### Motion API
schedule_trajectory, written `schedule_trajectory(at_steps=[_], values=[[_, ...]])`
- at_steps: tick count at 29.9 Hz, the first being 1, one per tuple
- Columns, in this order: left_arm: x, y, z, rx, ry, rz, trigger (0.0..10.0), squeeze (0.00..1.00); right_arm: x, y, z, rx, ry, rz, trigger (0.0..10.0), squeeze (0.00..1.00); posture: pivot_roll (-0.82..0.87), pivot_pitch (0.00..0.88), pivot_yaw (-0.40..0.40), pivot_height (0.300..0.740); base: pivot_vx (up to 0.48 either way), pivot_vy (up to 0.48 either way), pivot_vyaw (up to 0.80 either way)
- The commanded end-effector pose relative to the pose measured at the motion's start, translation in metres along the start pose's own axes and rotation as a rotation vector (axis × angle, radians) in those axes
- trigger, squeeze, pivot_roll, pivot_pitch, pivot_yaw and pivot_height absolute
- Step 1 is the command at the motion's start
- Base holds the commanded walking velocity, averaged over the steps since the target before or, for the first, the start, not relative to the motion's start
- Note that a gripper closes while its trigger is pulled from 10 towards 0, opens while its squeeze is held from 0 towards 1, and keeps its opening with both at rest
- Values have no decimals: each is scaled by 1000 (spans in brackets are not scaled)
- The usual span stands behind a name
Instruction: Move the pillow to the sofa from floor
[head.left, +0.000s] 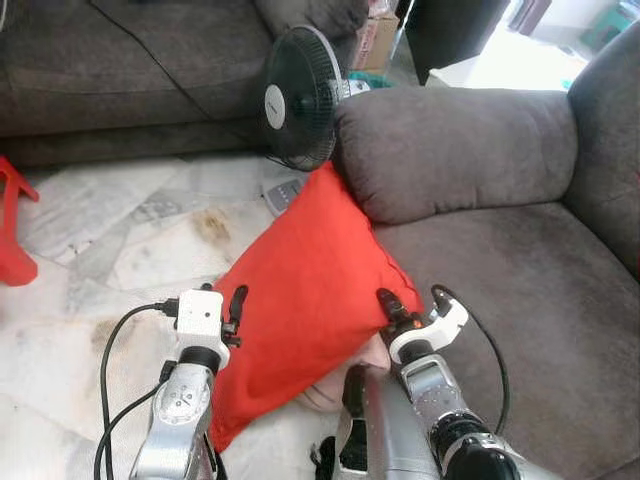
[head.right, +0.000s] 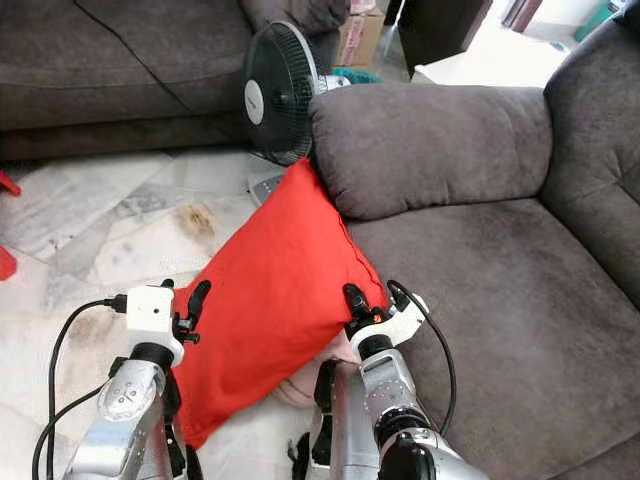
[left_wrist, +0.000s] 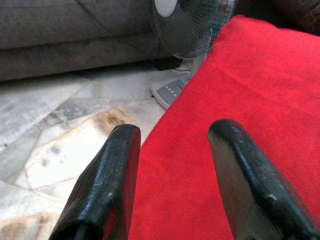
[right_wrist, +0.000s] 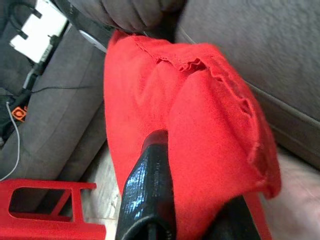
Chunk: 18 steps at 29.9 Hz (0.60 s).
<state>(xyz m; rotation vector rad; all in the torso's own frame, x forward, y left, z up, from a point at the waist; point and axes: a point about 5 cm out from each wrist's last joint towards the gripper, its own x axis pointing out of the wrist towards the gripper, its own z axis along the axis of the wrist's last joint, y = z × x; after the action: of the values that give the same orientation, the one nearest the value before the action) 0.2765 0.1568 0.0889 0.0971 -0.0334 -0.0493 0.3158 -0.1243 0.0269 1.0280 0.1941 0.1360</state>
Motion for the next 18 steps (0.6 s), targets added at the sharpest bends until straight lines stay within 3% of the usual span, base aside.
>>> schedule_trajectory(at_steps=[1, 8, 9, 10, 18], values=[[1, -2, -3, -2, 8, -19, 10000, 0, -1, -4, 7, -35, -26, -13, 0, 0, 188, 56, -159, 514, 0, 0, 0], [8, 1, -5, 6, 14, -35, 10000, 0, -3, -5, 10, -53, -42, 0, 0, 0, 166, 14, -126, 514, 0, 0, 0], [12, 1, -4, 5, 13, -40, 10000, 0, -4, -4, 11, -122, -40, 17, 0, 0, 163, 1, -117, 514, 0, 0, 0], [13, 1, -4, 5, 13, -42, 10000, 0, -4, -3, 11, -143, -39, 29, 10000, 0, 157, 0, -108, 514, 0, 0, 0], [19, -2, -4, 6, 7, -73, 10000, 0, -12, -7, 18, -294, -73, 42, 10000, 0, 130, 0, -80, 514, 0, 0, 0]])
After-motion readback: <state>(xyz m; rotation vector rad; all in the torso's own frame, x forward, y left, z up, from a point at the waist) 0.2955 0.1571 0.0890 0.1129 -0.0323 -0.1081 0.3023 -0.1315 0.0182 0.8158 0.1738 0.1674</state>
